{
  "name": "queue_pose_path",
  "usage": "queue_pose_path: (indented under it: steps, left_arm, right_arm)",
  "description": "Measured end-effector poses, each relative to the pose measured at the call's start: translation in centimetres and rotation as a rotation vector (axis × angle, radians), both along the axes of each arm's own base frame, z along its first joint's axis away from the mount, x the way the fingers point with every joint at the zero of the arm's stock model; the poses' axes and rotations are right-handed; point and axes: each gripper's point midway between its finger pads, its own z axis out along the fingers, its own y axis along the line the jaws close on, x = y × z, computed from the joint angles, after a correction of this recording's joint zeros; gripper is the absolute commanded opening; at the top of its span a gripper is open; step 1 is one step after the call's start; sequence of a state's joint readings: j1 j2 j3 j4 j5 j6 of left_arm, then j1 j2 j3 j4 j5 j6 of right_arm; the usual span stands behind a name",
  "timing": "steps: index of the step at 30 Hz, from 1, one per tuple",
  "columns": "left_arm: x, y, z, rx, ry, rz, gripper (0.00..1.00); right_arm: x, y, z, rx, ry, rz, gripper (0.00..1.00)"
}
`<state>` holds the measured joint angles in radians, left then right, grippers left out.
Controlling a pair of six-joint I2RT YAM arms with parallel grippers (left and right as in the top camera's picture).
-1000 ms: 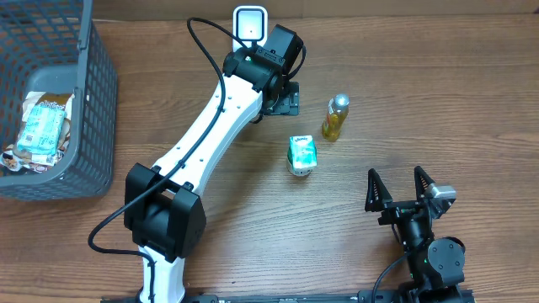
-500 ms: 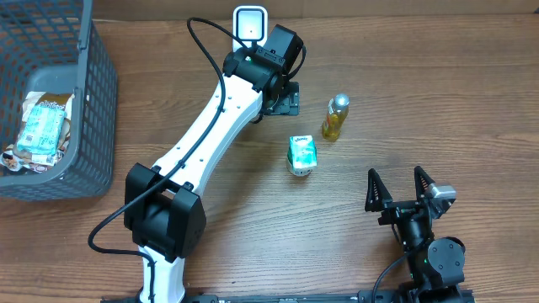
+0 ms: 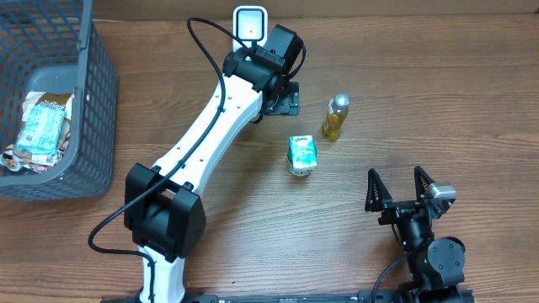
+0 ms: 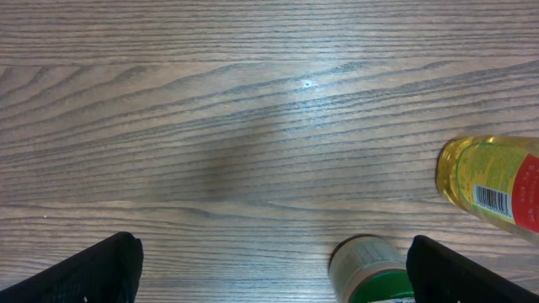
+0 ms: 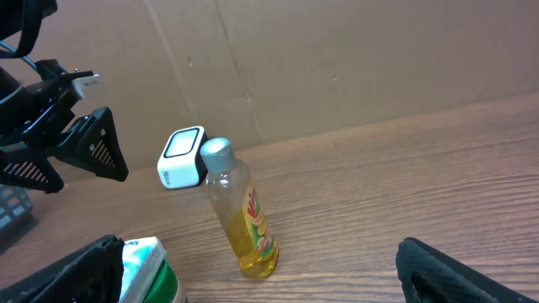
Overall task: Scan the item barcode
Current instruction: 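Swing the left gripper back over the grey basket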
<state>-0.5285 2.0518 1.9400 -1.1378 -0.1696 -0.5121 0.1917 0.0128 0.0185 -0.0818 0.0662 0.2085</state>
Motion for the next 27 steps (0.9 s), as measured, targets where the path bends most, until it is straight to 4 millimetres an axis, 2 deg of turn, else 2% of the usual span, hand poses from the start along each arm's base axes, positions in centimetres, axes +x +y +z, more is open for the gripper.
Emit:
queue_pose_path:
  steps: [7, 12, 18, 21, 23, 27]
  left_arm:
    - [0.0, 0.0, 0.0, 0.000, -0.001, 0.000, 1.00]
    - [0.7, -0.4, 0.3, -0.017, -0.031, 0.000, 0.99]
    - [-0.1, -0.2, 0.0, -0.010, 0.004, -0.004, 1.00]
    - [-0.2, 0.0, 0.5, 0.002, 0.007, -0.016, 1.00]
    - [-0.1, 0.6, 1.8, 0.011, 0.007, -0.031, 1.00]
    - [1.2, 2.7, 8.7, 0.036, -0.105, -0.046, 0.99]
  right_arm:
    - [0.0, 0.0, 0.0, 0.000, 0.000, -0.001, 1.00]
    - [0.0, 0.0, 0.0, 0.000, 0.000, -0.001, 1.00]
    - [0.0, 0.0, 0.0, 0.000, 0.000, 0.000, 1.00]
    - [0.0, 0.0, 0.0, 0.001, -0.001, -0.001, 1.00]
    - [0.0, 0.0, 0.0, 0.001, 0.000, 0.000, 1.00]
    - [0.0, 0.0, 0.0, 0.000, 0.000, 0.000, 1.00]
